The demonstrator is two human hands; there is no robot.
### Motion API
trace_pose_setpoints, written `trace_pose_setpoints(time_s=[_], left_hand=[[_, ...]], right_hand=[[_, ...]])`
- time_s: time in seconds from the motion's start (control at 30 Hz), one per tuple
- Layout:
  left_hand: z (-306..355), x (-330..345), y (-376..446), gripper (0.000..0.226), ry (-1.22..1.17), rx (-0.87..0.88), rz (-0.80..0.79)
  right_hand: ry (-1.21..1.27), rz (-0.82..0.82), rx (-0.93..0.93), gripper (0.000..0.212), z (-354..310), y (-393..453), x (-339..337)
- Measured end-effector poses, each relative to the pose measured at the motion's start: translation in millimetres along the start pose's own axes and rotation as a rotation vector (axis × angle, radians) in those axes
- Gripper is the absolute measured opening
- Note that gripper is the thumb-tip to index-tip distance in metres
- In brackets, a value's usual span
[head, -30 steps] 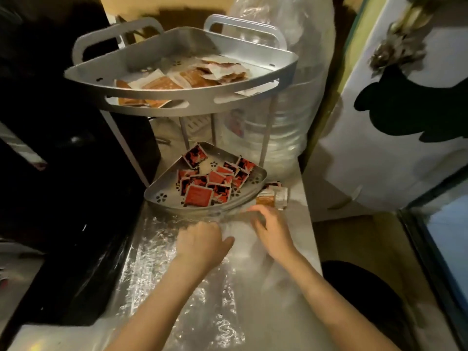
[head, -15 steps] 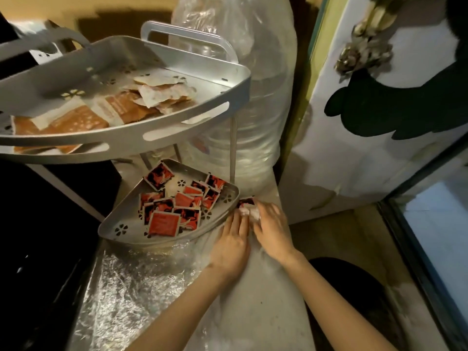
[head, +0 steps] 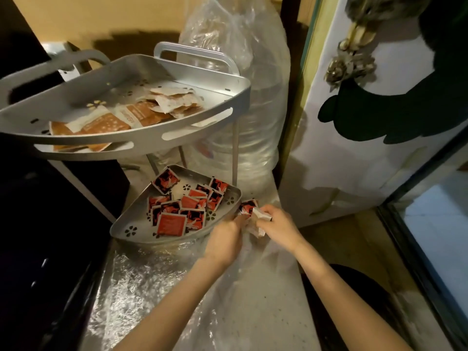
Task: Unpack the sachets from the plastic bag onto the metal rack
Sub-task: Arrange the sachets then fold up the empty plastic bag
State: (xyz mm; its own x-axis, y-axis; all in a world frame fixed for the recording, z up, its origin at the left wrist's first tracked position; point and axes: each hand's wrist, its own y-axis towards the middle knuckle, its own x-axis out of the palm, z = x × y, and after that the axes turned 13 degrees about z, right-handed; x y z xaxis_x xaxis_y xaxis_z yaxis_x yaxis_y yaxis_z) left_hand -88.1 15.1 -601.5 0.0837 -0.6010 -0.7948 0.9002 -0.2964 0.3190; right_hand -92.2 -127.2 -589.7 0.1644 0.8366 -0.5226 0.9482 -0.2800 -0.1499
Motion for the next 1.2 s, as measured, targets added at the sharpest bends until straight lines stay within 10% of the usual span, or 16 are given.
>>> trace_pose_setpoints(time_s=[0.53,0.77,1.2], left_hand=[[75.8,-234.3,33.3,0.030,0.034,0.401,0.547],[49.2,-282.4,55.2,0.030,0.104,0.306,0.712],[-8.5,-291.7,92.5,0.027,0.230,-0.179,0.211]], right_hand=[[0.311,0.207,-0.650,0.015,-202.5,-55.7,-69.0],[0.319,0.293,-0.805,0.017,-260.3,-40.1,-47.9],[-0.542,0.015,-0.950,0.028,-287.2,1.3,2.2]])
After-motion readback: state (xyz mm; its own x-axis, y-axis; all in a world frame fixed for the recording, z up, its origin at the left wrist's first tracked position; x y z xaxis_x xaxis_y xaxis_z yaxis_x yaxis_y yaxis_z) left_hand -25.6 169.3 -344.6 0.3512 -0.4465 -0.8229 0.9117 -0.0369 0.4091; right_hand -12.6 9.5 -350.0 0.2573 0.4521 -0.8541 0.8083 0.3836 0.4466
